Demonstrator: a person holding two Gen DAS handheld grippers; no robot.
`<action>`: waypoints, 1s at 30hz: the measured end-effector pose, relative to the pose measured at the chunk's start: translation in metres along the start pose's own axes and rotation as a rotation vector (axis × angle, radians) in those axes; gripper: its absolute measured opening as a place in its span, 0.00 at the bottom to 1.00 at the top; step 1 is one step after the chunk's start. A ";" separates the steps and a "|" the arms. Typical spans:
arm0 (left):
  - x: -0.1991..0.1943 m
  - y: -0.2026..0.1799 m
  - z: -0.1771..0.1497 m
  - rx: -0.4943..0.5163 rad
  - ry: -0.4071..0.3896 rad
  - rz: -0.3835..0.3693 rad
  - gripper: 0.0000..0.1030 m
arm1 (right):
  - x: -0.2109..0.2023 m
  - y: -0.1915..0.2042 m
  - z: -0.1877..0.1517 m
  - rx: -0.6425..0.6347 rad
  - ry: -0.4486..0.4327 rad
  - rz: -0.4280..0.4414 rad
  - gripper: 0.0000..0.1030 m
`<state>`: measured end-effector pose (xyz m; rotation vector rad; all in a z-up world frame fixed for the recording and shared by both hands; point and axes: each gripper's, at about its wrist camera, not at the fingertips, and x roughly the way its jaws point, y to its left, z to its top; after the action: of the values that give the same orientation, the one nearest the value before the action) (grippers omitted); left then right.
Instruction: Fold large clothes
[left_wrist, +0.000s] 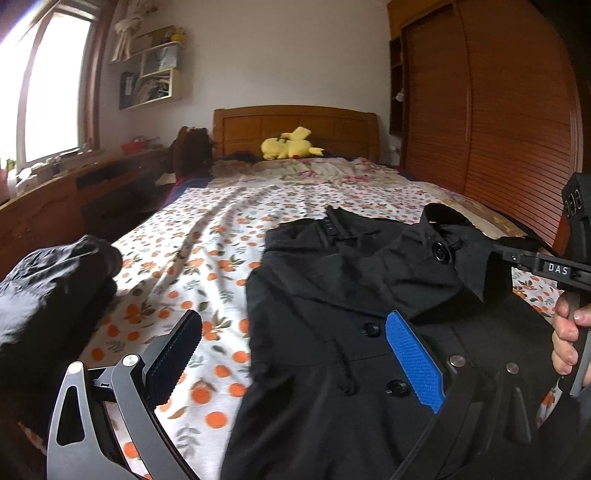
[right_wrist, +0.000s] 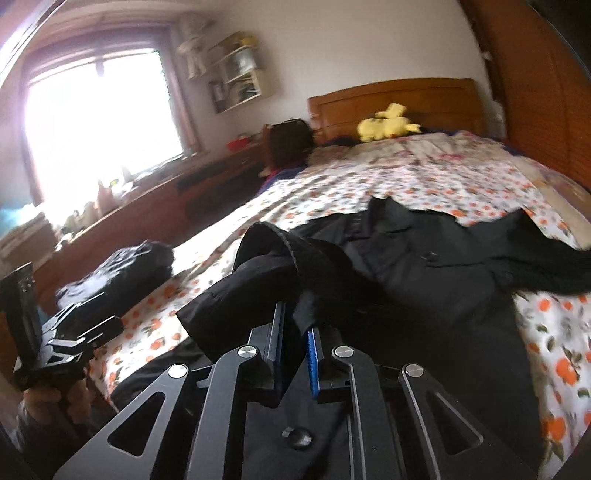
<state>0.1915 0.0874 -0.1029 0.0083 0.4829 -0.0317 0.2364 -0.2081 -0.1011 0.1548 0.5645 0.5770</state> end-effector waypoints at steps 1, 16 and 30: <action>0.001 -0.004 0.001 0.005 0.001 -0.006 0.97 | -0.002 -0.006 -0.001 0.010 -0.001 -0.012 0.12; 0.029 -0.076 0.004 0.095 0.020 -0.086 0.97 | -0.062 -0.063 -0.010 -0.002 -0.071 -0.198 0.64; 0.041 -0.108 -0.005 0.138 0.042 -0.128 0.97 | -0.030 -0.109 -0.052 -0.043 0.141 -0.371 0.60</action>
<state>0.2222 -0.0219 -0.1266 0.1136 0.5219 -0.1910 0.2388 -0.3165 -0.1630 -0.0323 0.6976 0.2398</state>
